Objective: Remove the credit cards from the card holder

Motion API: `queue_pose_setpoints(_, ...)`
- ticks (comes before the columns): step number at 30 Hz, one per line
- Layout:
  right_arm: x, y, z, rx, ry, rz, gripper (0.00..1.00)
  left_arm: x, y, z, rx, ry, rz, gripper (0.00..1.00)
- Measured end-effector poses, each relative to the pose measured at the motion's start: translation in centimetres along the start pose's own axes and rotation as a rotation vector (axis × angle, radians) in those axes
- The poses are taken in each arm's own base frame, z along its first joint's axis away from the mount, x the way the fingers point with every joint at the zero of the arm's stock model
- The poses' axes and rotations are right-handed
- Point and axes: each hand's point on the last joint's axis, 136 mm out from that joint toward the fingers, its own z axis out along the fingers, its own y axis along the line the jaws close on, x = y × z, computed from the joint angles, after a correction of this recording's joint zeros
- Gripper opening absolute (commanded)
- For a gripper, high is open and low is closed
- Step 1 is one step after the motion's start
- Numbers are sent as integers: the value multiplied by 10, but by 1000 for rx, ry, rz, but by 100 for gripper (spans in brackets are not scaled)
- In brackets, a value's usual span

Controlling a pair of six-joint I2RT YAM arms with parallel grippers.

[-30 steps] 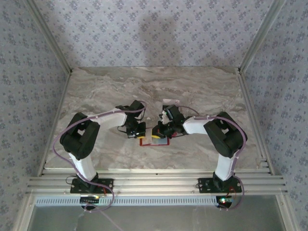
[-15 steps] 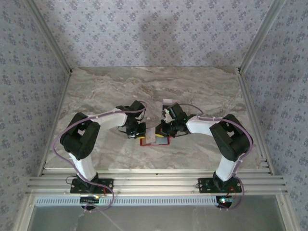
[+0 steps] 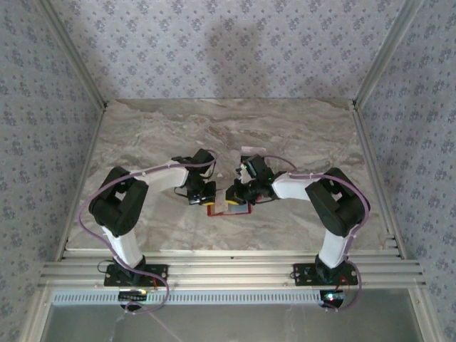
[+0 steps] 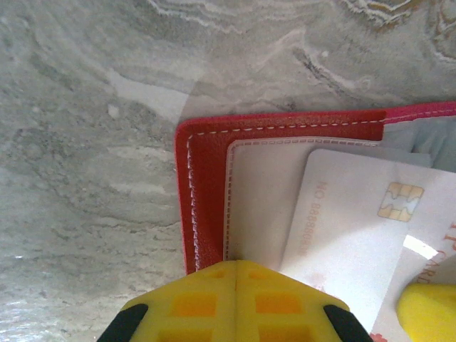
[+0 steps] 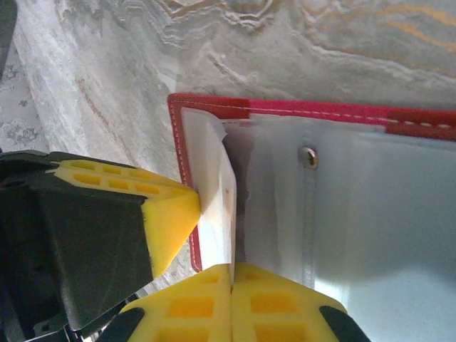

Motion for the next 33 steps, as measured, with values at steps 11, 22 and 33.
queue_pose_setpoints(11,-1,-13,-30,94,-16,-34,2,0,0,0,0,0,0,6)
queue_pose_setpoints(22,-17,-8,-88,233,-50,-269,0,1,4,-1,-12,-8,1,6)
queue_pose_setpoints(33,-58,-1,-144,499,-58,-825,0,2,13,-5,-53,-20,4,8)
